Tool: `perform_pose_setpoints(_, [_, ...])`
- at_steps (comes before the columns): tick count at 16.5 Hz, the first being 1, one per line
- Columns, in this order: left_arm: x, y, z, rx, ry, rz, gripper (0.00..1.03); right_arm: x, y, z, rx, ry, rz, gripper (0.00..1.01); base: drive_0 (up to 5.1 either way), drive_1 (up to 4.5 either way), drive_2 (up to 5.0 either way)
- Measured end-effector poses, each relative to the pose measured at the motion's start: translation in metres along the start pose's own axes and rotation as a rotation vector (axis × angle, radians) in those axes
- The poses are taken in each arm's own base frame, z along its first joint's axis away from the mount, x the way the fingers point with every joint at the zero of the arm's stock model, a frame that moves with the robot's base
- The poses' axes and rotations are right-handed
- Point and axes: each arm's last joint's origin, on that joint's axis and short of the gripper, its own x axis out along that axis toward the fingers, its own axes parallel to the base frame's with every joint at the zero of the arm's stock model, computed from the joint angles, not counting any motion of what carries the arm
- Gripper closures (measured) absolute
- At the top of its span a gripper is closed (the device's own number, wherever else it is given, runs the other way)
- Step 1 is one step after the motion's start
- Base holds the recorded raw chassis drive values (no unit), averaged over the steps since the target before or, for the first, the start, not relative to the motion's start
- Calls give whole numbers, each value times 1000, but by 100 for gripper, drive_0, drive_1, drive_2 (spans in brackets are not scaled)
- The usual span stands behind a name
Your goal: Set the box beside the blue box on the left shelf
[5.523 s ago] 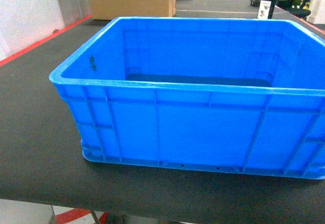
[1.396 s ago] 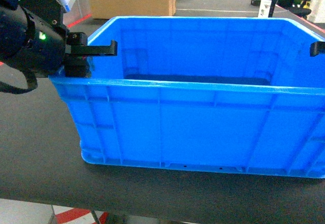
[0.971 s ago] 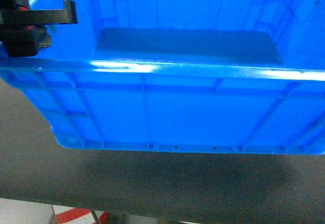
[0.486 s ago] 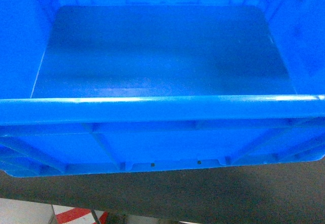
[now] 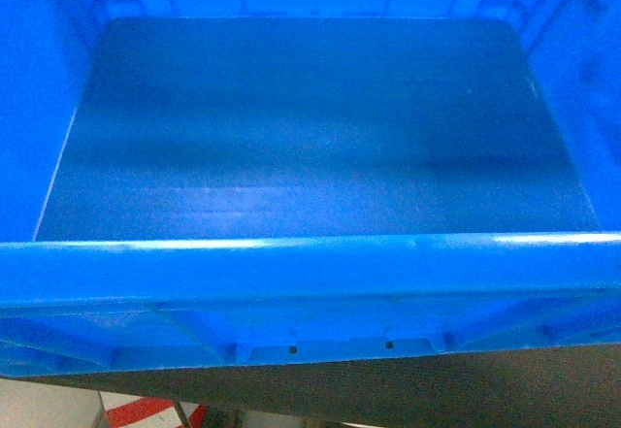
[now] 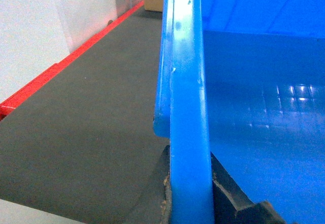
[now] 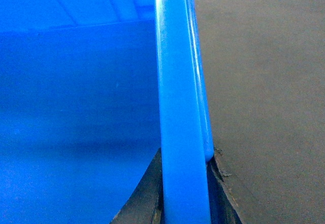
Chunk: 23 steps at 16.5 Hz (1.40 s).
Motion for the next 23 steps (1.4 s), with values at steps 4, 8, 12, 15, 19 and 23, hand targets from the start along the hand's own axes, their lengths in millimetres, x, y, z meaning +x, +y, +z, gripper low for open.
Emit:
perform_pose_setpoints(4, [-10,-2,3,-11,-19,-16,93,-23,-1,5,8,-65,-26,86,0,0,0])
perform_pose_setpoints(8, [-11,-2,3,-14,-23,-27,93,-29,0,3,11,-71,-39,86,0,0,0])
perform_pose_setpoints(12, [-11,-2,3,-4,-36,-33,93,-37,1,2,10,-85,-55,86,0,0,0])
perform_pose_setpoints(15, [-11,-2,4,-8,-42,-35,93,-38,1,3,7,-93,-58,86,0,0,0])
perform_pose_setpoints(19, [-11,-2,3,-7,-41,-35,93,-38,1,3,7,-92,-57,86,0,0,0])
perform_pose_setpoints(23, [-11,-2,3,-6,-39,-35,93,-38,1,3,7,-91,-56,86,-123,-123,-123])
